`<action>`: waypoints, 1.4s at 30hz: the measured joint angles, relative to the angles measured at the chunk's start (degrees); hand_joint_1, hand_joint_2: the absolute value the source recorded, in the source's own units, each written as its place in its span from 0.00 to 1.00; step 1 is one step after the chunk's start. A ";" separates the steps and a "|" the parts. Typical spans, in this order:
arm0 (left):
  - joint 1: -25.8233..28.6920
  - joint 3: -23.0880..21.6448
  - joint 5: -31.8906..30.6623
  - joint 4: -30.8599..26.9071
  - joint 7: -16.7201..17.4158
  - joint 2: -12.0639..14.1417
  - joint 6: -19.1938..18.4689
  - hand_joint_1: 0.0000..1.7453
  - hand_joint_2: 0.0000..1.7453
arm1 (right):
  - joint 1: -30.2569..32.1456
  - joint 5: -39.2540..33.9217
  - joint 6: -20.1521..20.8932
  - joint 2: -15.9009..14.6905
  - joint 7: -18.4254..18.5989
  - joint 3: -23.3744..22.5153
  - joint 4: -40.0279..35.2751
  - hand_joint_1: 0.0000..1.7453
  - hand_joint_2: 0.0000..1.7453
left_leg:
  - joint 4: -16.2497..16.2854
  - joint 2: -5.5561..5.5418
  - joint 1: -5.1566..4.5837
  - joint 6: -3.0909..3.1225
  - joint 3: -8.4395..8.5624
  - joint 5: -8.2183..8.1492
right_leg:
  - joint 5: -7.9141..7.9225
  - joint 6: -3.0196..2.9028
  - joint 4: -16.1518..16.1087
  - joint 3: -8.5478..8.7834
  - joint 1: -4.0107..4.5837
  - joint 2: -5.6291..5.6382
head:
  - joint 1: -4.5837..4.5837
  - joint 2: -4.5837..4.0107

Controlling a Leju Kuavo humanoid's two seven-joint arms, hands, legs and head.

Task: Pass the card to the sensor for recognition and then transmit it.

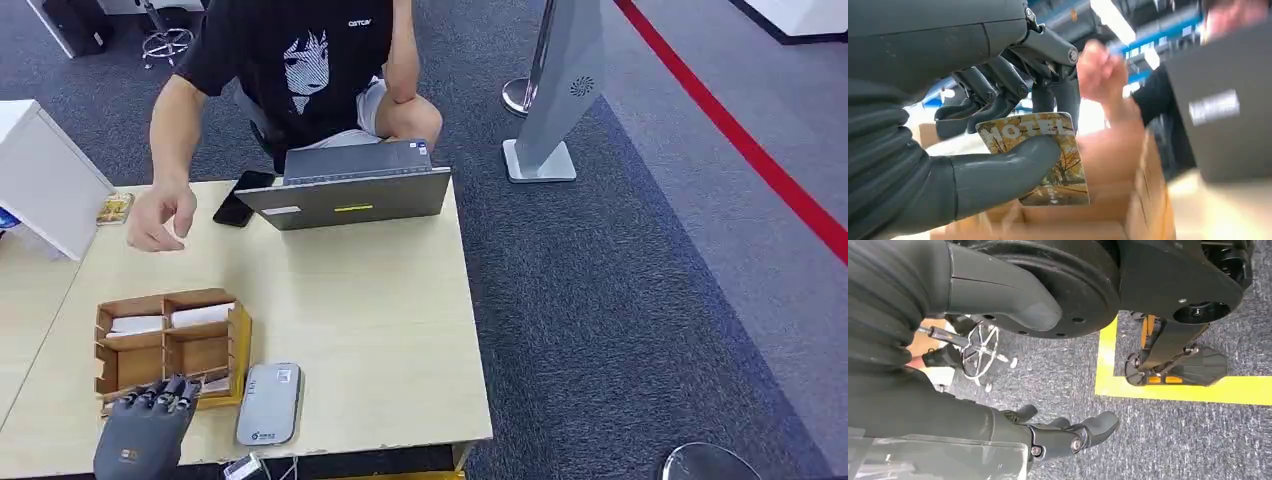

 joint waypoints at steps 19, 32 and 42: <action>-25.80 2.40 4.81 -6.70 -0.33 3.12 -17.64 1.00 1.00 | -0.16 3.45 1.70 -0.35 -0.87 -0.11 -0.02 0.00 1.00 | 0.02 -0.13 0.03 -0.07 0.01 0.22 | 0.14 -0.07 0.05 0.04 0.02 -0.08 | 0.02 0.00; -23.21 5.33 6.20 -4.75 -0.13 3.22 -7.62 0.00 1.00 | -0.14 4.13 1.97 -0.52 -0.92 -0.11 -0.02 0.00 1.00 | 0.00 0.00 0.01 -0.07 -0.06 0.12 | 0.09 -0.04 0.04 -0.01 0.01 0.05 | -0.02 0.00; -5.44 11.54 17.98 -21.58 -9.57 -4.50 -0.20 0.00 1.00 | 0.14 3.11 1.86 -0.52 -0.39 -1.51 0.00 0.00 1.00 | -0.01 0.01 0.00 0.06 -0.06 -0.04 | -0.04 0.06 -0.03 0.07 0.00 0.01 | 0.00 0.00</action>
